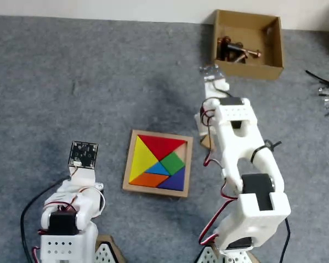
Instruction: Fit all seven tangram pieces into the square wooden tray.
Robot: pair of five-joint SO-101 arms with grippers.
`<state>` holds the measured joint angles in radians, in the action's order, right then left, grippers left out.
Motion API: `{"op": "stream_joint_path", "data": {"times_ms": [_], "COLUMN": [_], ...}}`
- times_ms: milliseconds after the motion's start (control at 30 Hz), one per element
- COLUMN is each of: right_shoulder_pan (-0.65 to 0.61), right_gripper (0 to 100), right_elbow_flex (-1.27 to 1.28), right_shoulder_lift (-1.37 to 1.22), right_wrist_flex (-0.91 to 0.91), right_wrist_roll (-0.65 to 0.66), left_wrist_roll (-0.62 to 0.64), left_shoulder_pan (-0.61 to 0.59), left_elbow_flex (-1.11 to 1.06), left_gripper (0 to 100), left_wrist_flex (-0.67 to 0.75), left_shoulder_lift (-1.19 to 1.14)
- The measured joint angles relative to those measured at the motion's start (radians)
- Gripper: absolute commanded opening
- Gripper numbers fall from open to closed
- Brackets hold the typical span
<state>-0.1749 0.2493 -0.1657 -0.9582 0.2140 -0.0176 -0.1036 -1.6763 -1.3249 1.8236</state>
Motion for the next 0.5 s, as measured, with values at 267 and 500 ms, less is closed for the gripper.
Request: {"op": "stream_joint_path", "data": {"times_ms": [267, 500], "right_shoulder_pan": [-0.005, -0.009], "right_gripper": [13.9, 15.2], "right_elbow_flex": [-0.104, -0.103], "right_shoulder_lift": [-0.002, -0.002], "right_wrist_flex": [-0.206, -0.210], "right_wrist_roll": [-0.029, -0.029], "left_wrist_roll": [0.000, 0.000], "left_shoulder_pan": [0.000, 0.000], "left_elbow_flex": [0.000, 0.000], "left_gripper": [1, 1], "left_wrist_flex": [0.000, 0.000], "left_shoulder_lift": [0.000, 0.000]}}
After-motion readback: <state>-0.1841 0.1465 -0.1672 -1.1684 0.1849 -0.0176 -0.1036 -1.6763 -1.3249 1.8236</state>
